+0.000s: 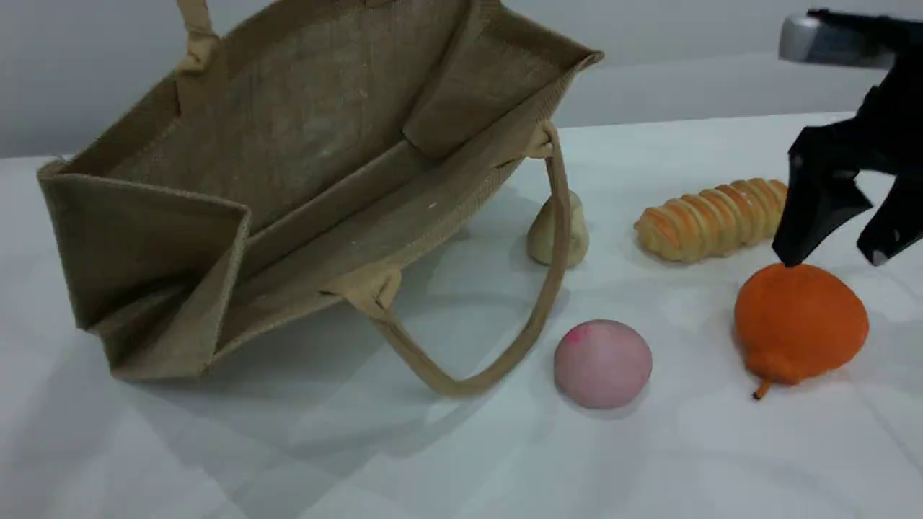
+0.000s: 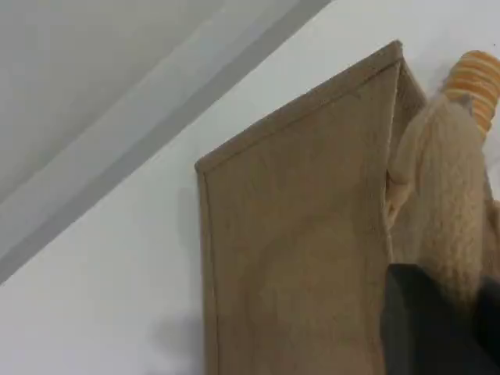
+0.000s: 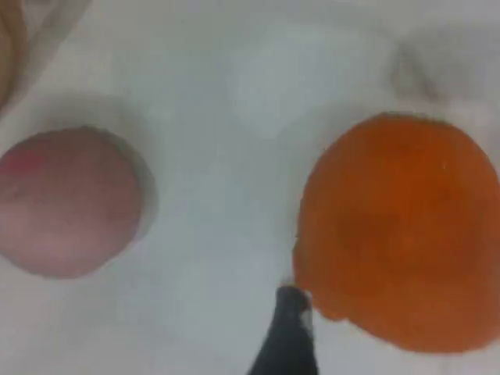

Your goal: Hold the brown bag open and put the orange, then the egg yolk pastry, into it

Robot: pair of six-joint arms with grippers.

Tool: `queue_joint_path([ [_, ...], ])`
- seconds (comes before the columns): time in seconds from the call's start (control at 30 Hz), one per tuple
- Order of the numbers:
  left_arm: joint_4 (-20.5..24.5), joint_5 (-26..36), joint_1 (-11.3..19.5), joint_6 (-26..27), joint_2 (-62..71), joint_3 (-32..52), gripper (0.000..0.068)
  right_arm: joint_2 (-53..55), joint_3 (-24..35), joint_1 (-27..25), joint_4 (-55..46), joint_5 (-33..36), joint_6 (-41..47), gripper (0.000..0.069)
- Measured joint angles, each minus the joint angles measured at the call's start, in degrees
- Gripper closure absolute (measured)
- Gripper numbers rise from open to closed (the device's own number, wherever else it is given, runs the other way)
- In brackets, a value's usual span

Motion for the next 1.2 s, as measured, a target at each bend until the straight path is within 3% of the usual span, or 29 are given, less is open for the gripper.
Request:
queue_joint_path([
  [0.53,0.0,0.0,0.0,-0.7,0.0,0.0,0.0596,10.0,-4.4,0.0,-3.5,-0.1,0.1,0.0146],
  [0.67,0.0,0.0,0.0,-0.7,0.0,0.0,0.0596,10.0,-4.4,0.0,-5.3,0.1,0.2,0.0265],
  [0.9,0.0,0.0,0.0,-0.7,0.0,0.0,0.0596,10.0,-5.5,0.0,-6.1,3.2,0.1,0.0619],
  [1.0,0.0,0.0,0.0,-0.7,0.0,0.0,0.0596,9.5,-7.6,0.0,-7.0,7.2,0.1,0.0663],
  [1.2,0.0,0.0,0.0,-0.7,0.0,0.0,0.0596,3.5,-8.2,0.0,-8.8,11.5,1.7,0.0667],
])
